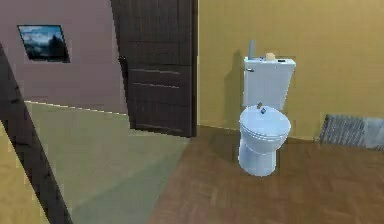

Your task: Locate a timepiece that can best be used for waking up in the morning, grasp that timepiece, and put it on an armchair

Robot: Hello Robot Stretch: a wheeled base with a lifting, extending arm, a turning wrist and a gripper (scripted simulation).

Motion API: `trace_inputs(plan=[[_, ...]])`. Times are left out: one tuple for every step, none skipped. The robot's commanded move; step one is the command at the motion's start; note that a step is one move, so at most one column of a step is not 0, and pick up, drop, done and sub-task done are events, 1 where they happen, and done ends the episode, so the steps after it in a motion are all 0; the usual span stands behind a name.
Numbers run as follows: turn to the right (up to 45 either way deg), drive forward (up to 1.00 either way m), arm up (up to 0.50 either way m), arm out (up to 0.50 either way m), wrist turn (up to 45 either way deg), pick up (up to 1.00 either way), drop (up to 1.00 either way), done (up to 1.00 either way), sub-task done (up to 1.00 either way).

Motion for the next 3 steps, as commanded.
trace_inputs(plan=[[0.0,0.6,0.0,0.0,0.0,0.0,0.0,0.0,0.0],[-45.0,0.0,0.0,0.0,0.0,0.0,0.0,0.0,0.0],[-6.0,0.0,0.0,0.0,0.0,0.0,0.0,0.0,0.0]])
